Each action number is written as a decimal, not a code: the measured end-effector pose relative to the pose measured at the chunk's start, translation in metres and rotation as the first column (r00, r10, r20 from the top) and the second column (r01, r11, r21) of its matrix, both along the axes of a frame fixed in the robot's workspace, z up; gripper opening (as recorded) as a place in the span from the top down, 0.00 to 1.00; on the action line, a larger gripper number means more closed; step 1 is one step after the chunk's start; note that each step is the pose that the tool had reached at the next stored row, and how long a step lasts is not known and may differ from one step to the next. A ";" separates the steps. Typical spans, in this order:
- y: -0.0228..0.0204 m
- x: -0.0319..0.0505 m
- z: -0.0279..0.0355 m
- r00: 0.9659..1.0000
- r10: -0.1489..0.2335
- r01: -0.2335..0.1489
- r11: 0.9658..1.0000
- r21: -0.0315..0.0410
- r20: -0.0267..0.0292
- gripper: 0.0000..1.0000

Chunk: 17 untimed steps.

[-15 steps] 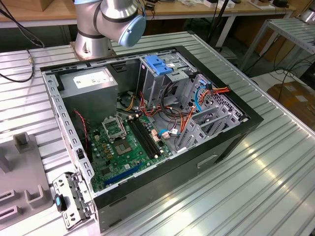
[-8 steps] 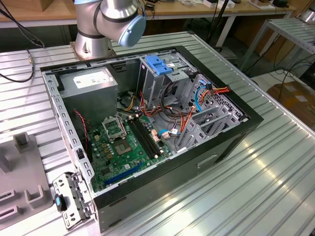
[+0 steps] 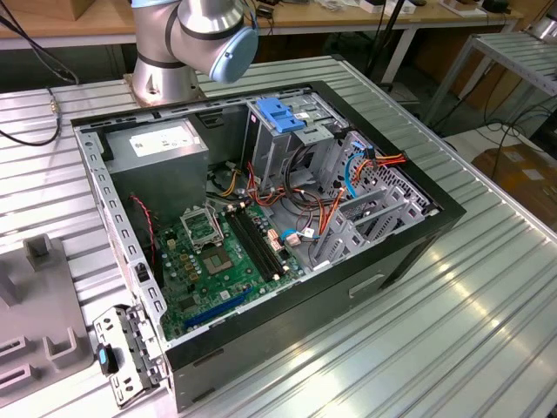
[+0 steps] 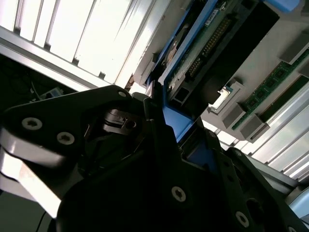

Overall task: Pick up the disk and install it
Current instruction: 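Pick up the disk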

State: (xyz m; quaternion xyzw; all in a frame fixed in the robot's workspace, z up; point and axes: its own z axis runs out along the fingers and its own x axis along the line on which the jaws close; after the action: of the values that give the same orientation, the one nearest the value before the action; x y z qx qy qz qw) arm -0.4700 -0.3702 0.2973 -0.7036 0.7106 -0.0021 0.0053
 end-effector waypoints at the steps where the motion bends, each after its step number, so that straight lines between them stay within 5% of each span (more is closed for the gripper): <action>1: 0.0000 0.0000 0.0000 1.000 0.000 0.000 1.000 0.000 0.000 0.63; 9: 0.0000 0.0000 0.0000 1.000 0.000 0.000 1.000 0.000 0.001 0.55; 13: 0.0000 0.0000 -0.0007 1.000 0.000 0.000 1.000 -0.001 0.009 0.55; 17: 0.0000 -0.0001 -0.0009 1.000 0.000 0.000 1.000 0.000 0.010 0.55</action>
State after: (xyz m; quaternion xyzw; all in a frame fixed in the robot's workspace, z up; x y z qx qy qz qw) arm -0.4700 -0.3702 0.2964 -0.7035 0.7106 -0.0058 0.0087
